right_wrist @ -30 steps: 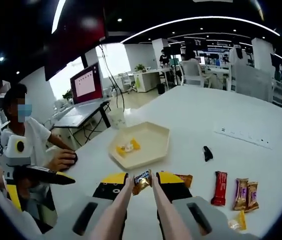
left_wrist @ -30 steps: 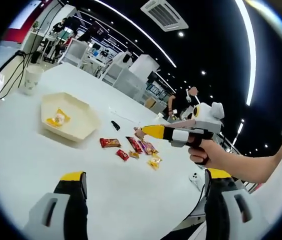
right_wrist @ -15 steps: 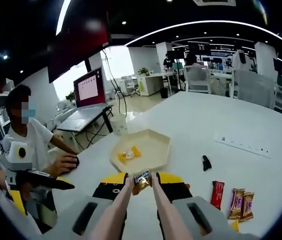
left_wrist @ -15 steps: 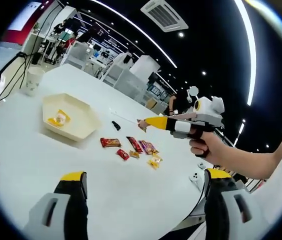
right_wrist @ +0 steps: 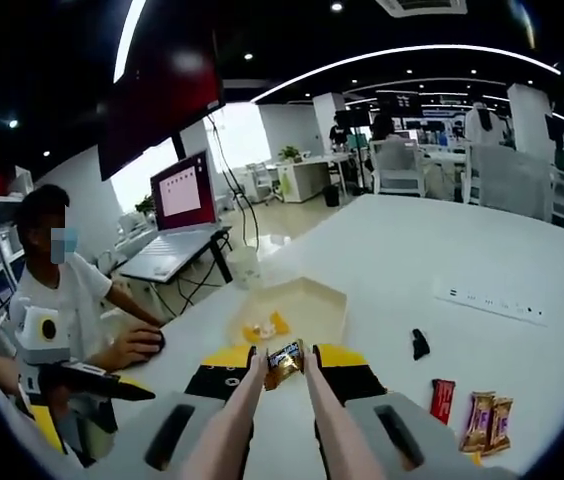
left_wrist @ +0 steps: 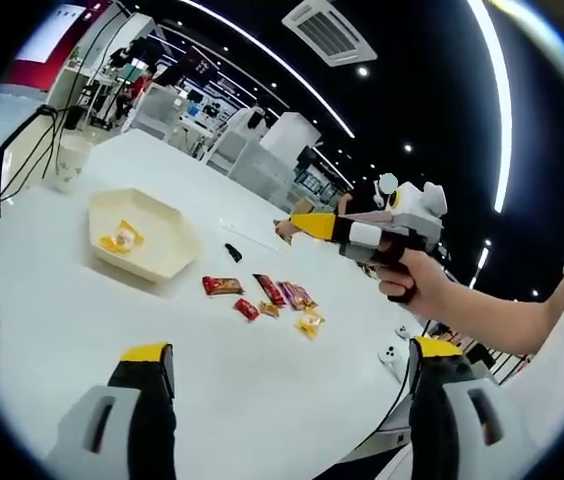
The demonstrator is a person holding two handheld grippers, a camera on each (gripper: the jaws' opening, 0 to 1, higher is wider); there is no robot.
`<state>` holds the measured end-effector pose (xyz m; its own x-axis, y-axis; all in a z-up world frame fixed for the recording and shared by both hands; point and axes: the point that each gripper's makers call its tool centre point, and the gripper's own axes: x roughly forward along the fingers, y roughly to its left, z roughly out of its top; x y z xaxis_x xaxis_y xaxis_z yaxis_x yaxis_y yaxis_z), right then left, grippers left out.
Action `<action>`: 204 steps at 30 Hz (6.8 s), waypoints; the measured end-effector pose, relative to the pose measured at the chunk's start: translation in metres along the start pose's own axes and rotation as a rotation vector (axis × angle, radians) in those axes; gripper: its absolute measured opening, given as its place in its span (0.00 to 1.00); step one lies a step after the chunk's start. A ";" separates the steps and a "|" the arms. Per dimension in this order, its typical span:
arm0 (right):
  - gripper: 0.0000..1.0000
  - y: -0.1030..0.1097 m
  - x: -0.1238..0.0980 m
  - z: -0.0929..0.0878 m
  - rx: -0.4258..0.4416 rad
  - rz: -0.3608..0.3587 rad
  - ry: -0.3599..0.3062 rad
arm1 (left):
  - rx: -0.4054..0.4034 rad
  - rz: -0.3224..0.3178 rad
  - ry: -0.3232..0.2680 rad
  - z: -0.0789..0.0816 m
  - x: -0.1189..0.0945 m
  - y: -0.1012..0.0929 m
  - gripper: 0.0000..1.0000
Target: Place the target food into the container with the food tongs after gripping and lifting it, then release it inside without dropping or visibly crushing the food.
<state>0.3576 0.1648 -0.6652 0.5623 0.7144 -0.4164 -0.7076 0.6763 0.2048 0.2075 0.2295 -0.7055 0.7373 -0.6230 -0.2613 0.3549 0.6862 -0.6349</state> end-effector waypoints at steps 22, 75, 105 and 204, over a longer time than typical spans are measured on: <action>0.21 0.001 0.022 0.027 -0.026 0.013 -0.025 | 0.010 0.015 -0.002 -0.006 -0.005 -0.003 0.98; 0.22 -0.006 0.087 0.064 -0.066 0.090 0.034 | -0.025 0.091 -0.034 -0.005 -0.023 0.021 0.97; 0.29 0.016 0.049 0.103 0.129 0.207 -0.213 | -0.018 0.104 0.007 -0.012 -0.017 0.022 0.97; 0.27 -0.060 0.031 -0.110 0.021 -0.150 0.289 | -0.049 0.055 -0.093 0.010 -0.013 0.031 0.98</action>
<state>0.3702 0.1265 -0.7878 0.5126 0.5278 -0.6773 -0.6154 0.7759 0.1389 0.2148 0.2622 -0.7147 0.8057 -0.5461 -0.2295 0.2859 0.6978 -0.6567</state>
